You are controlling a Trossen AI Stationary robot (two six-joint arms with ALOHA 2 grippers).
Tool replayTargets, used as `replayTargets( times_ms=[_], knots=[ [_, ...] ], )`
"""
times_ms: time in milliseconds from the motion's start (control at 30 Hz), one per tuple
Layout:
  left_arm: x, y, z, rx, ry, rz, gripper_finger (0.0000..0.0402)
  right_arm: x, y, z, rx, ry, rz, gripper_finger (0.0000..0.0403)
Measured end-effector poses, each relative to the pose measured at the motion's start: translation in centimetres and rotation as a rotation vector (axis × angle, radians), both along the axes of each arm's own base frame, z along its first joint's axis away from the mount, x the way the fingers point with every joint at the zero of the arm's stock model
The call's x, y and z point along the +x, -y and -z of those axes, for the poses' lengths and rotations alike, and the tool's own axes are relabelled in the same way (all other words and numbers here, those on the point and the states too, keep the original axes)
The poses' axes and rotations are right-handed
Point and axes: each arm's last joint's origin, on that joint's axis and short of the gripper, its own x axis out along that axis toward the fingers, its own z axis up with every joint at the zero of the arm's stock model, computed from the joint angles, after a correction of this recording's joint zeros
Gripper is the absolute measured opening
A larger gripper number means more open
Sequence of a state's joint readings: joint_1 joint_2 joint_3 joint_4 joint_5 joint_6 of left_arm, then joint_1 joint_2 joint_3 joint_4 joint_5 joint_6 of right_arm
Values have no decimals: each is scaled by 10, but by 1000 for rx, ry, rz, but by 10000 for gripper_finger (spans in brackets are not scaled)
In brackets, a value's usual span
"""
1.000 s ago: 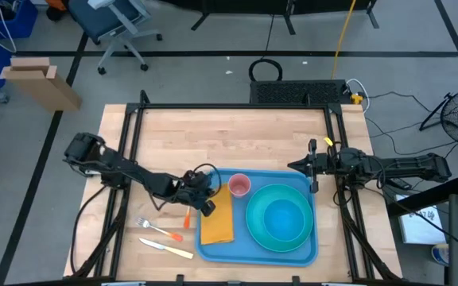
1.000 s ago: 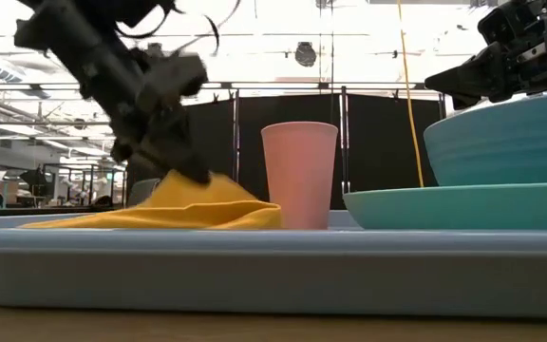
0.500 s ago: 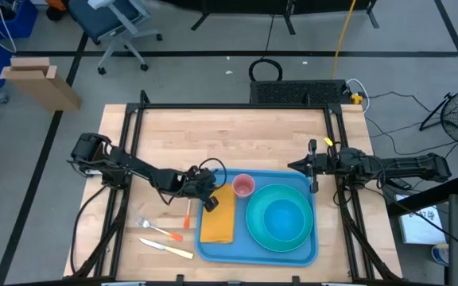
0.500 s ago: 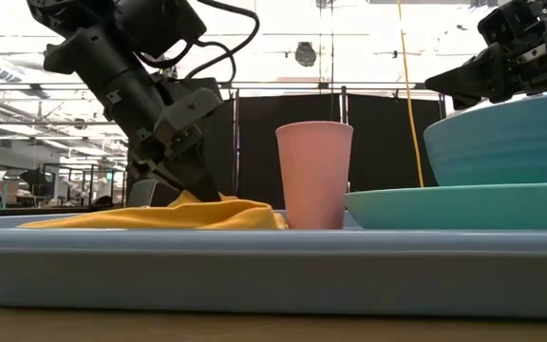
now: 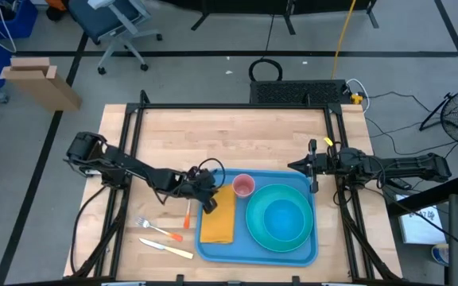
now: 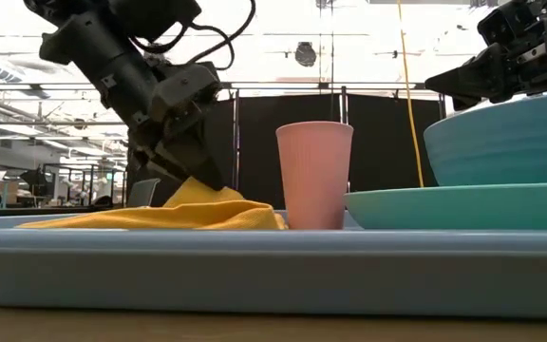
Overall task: Set up tray
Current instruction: Put the yellow napkin on the left of the light blue tray, then put the orange spoon on the yellow napkin
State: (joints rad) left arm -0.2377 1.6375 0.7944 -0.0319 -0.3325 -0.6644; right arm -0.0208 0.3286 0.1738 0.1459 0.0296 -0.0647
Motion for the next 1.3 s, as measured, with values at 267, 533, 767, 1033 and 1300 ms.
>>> replayTargets(
  times_ms=[267, 533, 767, 1033, 1300],
  knots=[
    [-15, -5, -31, 79, 19, 37, 159, 0, 0, 0, -1, 0, 0, 0],
    [-59, -8, -47, 145, -176, -71, 125, 0, 0, 0, -1, -1, -3, 0],
    [-77, 7, -37, 0, -271, -253, 9, 0, 0, 0, 0, 0, -3, 0],
    [-75, 24, -23, -81, -294, -296, 101, 0, 0, -1, -1, 15, -3, 0],
    [-71, 30, -12, -170, -313, -346, 205, 0, 0, -6, -50, 60, -6, 0]
  ],
)
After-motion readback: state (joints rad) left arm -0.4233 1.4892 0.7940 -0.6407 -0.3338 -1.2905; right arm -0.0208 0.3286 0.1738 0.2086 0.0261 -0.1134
